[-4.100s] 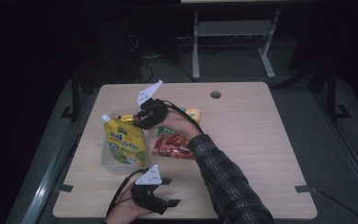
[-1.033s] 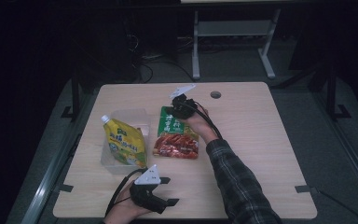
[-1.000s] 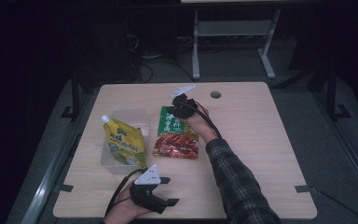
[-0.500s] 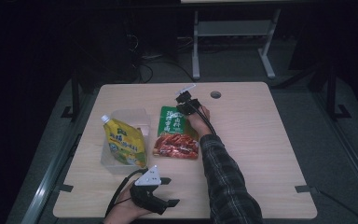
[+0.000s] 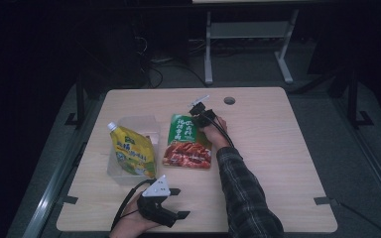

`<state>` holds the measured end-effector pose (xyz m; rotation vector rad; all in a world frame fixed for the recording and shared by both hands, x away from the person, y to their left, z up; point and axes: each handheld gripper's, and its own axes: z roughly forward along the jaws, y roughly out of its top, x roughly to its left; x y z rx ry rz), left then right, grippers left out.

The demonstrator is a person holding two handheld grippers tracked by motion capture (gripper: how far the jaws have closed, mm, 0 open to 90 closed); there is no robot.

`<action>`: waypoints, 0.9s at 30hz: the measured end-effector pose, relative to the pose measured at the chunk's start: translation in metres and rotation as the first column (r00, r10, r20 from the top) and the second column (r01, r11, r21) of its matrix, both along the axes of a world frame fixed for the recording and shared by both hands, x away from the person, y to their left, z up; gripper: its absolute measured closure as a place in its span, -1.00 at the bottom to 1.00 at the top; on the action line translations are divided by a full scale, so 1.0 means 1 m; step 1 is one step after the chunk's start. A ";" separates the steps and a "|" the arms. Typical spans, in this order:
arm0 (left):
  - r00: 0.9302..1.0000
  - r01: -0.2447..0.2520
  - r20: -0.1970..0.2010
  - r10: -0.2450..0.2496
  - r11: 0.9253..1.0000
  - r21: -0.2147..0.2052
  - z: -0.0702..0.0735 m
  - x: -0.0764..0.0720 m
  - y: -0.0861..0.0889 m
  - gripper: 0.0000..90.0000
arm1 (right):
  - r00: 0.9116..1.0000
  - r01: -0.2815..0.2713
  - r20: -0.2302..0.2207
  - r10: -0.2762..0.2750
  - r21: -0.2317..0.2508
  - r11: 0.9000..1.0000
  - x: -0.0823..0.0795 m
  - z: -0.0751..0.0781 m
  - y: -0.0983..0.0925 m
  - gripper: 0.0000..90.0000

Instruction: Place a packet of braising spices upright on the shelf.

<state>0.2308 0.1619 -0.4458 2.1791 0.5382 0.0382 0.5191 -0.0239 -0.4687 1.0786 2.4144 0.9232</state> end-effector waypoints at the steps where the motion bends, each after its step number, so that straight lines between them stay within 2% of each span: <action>1: 1.000 0.000 0.001 0.000 1.000 0.001 0.000 0.000 0.000 -0.51 | 1.000 -0.009 0.006 0.009 -0.001 1.000 -0.003 0.000 -0.001 1.00; 4: 1.000 -0.003 0.003 0.003 1.000 0.001 0.000 0.000 0.001 -0.51 | 0.999 -0.040 0.028 0.040 -0.001 0.999 -0.015 -0.002 -0.004 1.00; 6: 1.000 -0.004 0.002 0.004 1.000 0.004 0.000 0.001 0.000 -0.51 | 0.998 -0.048 0.031 0.048 -0.002 0.999 -0.016 -0.002 -0.005 1.00; 9: 1.000 -0.003 -0.001 0.003 1.000 0.005 0.000 0.001 -0.001 -0.51 | 0.999 -0.039 0.029 0.039 -0.006 0.999 -0.011 -0.001 -0.004 1.00; 10: 1.000 0.004 -0.001 -0.004 1.000 0.007 -0.001 0.000 -0.002 -0.51 | 0.999 -0.028 0.023 0.028 -0.004 1.000 -0.003 -0.001 -0.002 1.00; 12: 1.000 0.010 -0.002 -0.010 1.000 0.013 -0.001 0.001 -0.003 -0.51 | 0.999 -0.023 0.025 0.023 -0.004 1.000 0.003 -0.001 0.002 1.00; 16: 1.000 0.002 0.001 -0.002 1.000 -0.001 0.000 0.002 0.000 -0.51 | 1.000 -0.006 0.022 0.007 -0.011 1.000 0.011 -0.001 0.010 1.00; 20: 1.000 -0.006 0.005 0.007 1.000 -0.008 0.003 0.002 0.004 -0.51 | 1.000 0.002 0.017 -0.002 -0.004 1.000 0.013 -0.001 0.010 1.00; 22: 1.000 -0.009 0.009 0.009 1.000 -0.009 0.004 0.002 0.006 -0.51 | 1.000 0.026 0.016 -0.025 -0.012 1.000 0.014 -0.001 0.007 1.00; 24: 1.000 -0.012 0.009 0.012 1.000 -0.011 0.004 0.002 0.006 -0.51 | 1.000 0.027 0.005 -0.028 0.008 1.000 0.015 -0.001 0.005 1.00; 27: 1.000 -0.012 0.007 0.012 1.000 -0.012 0.004 0.003 0.005 -0.51 | 1.000 0.004 0.005 -0.004 0.006 1.000 0.013 -0.001 0.008 1.00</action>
